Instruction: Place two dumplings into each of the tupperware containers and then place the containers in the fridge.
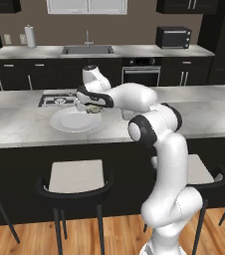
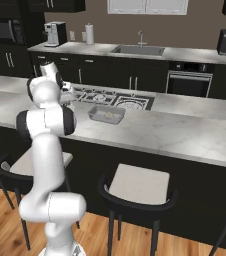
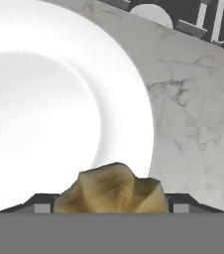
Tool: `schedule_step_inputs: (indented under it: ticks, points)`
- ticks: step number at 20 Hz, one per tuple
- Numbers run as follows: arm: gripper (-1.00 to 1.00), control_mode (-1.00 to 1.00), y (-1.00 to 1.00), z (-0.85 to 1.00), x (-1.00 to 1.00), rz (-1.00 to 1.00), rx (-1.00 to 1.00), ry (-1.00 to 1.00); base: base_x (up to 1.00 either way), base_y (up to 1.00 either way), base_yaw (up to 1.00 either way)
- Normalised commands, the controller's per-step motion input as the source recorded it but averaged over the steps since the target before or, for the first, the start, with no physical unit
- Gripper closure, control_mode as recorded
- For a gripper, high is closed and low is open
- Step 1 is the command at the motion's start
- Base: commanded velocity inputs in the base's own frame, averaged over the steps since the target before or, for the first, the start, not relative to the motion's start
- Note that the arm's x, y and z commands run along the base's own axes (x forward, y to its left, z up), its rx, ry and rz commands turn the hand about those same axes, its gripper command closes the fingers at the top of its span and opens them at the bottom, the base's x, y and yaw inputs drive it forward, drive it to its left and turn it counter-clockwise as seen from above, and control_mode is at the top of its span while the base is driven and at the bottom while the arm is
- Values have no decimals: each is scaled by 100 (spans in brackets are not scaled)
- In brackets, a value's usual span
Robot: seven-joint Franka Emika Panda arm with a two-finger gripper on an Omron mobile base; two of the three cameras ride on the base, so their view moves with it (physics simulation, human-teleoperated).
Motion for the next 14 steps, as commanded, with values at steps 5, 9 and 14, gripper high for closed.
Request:
schedule_step_inputs:
  ticks: [5,9,14]
  points:
    - [100,-100,-100,32,-53,-20,4,-8,0,0,0]
    - [100,-100,-100,31,-54,-20,2,-8,0,0,0]
    - [100,-100,-98,28,-26,-16,0,-2,0,0,0]
